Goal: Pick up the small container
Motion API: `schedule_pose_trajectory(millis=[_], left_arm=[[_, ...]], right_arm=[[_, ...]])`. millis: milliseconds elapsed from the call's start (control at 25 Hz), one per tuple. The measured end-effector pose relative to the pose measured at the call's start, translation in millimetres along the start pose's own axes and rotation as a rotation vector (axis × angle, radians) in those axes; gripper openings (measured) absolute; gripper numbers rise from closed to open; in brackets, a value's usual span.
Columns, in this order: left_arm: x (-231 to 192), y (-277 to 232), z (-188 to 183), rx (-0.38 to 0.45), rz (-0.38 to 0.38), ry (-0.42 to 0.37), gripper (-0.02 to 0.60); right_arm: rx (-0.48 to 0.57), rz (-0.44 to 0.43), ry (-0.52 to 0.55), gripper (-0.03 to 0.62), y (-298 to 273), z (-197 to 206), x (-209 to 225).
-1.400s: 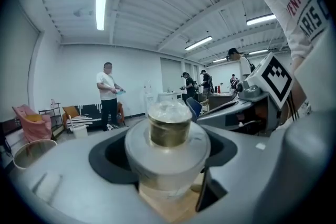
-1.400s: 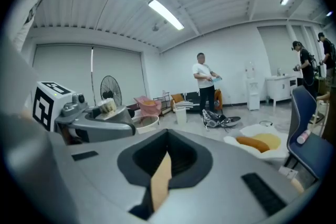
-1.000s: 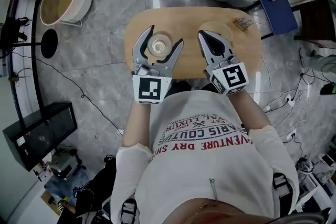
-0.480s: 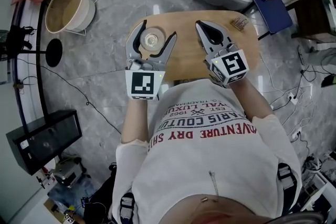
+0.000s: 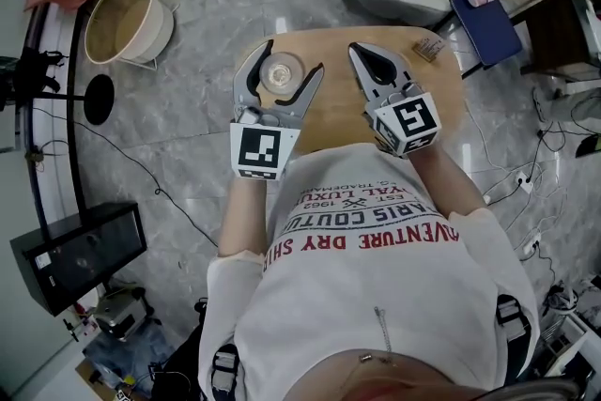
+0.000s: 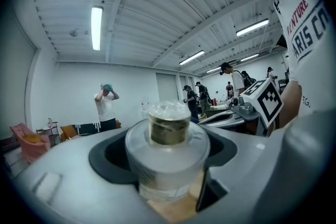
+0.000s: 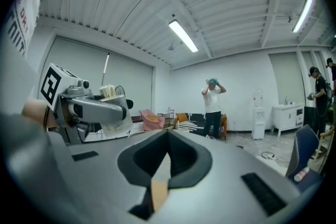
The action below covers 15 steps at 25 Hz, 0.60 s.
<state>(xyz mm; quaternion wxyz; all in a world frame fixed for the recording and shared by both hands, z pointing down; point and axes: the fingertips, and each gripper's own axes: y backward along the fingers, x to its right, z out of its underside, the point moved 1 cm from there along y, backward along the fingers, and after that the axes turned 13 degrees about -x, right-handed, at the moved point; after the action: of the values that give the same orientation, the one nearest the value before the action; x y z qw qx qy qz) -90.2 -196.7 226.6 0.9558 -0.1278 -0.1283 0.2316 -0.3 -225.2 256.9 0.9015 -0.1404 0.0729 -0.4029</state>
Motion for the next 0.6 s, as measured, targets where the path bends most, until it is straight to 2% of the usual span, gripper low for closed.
schedule_pose_trajectory(millis=[600], left_arm=[[1.4, -6.4, 15.9, -0.033, 0.021, 0.025, 0.348]], right_arm=[[0.016, -0.011, 0.001, -0.005, -3.0, -1.0, -1.2]])
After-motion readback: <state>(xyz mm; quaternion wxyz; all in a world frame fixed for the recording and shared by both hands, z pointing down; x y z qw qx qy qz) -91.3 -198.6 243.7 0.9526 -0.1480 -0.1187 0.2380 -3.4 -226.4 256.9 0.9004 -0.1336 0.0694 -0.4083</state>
